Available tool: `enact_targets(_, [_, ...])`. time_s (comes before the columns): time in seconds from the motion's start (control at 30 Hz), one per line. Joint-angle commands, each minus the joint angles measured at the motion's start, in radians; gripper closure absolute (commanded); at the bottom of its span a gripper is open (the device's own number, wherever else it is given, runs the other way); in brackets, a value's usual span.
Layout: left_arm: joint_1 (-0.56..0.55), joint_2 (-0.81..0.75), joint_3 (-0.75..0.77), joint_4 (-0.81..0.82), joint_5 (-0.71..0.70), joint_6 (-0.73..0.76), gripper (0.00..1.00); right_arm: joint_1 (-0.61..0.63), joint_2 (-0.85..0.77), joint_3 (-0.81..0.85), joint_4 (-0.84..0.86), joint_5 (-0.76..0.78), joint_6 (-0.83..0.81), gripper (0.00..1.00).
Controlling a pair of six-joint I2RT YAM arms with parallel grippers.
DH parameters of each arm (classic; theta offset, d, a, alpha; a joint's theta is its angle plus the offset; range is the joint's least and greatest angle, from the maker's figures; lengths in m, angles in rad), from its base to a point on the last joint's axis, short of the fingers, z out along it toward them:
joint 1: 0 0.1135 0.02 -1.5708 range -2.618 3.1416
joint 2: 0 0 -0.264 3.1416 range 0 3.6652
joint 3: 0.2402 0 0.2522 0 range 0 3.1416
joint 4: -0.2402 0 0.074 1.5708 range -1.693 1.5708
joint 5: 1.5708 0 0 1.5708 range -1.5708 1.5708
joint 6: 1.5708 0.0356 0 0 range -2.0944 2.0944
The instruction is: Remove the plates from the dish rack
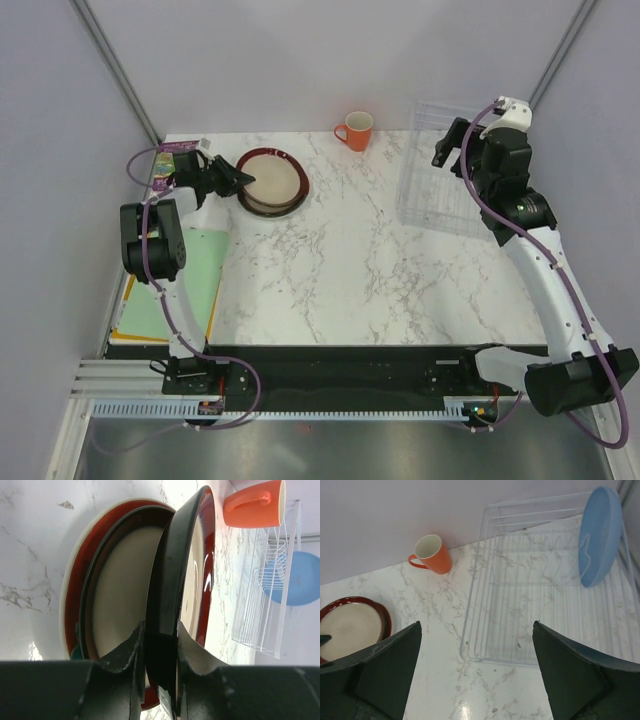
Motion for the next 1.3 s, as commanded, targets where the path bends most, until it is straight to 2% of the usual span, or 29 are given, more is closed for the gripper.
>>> enact_targets(0.0, [-0.008,-0.055,-0.04,0.023,0.033,0.036,0.62,-0.012,0.05,0.096,-0.059,0.175,-0.123,0.02])
enact_targets(0.13, [-0.006,-0.081,-0.066,-0.031,0.007,0.069,0.46,-0.013,0.096,0.142,-0.077,0.293,-0.187,0.02])
enact_targets(0.17, [-0.006,-0.085,-0.068,-0.045,0.003,0.073,0.01,-0.016,0.11,0.148,-0.079,0.313,-0.194,0.02])
enact_targets(0.37, [-0.008,-0.102,-0.046,-0.161,-0.049,0.13,0.0,-0.016,0.163,0.2,-0.074,0.381,-0.252,0.02])
enact_targets(0.53, [-0.006,-0.156,-0.071,-0.196,-0.103,0.178,0.0,-0.033,0.229,0.232,-0.05,0.525,-0.326,0.02])
enact_targets(0.63, [-0.008,-0.161,-0.051,-0.259,-0.138,0.214,0.0,-0.05,0.269,0.261,-0.042,0.56,-0.348,0.02])
enact_targets(0.8, [-0.012,-0.17,-0.005,-0.386,-0.206,0.291,0.0,-0.069,0.326,0.32,-0.033,0.591,-0.349,0.02])
enact_targets(1.0, [-0.017,-0.228,-0.005,-0.45,-0.309,0.357,0.0,-0.121,0.395,0.369,-0.002,0.605,-0.392,0.02])
enact_targets(1.27, [-0.021,-0.321,-0.035,-0.493,-0.349,0.33,0.0,-0.19,0.564,0.487,0.004,0.584,-0.414,0.02])
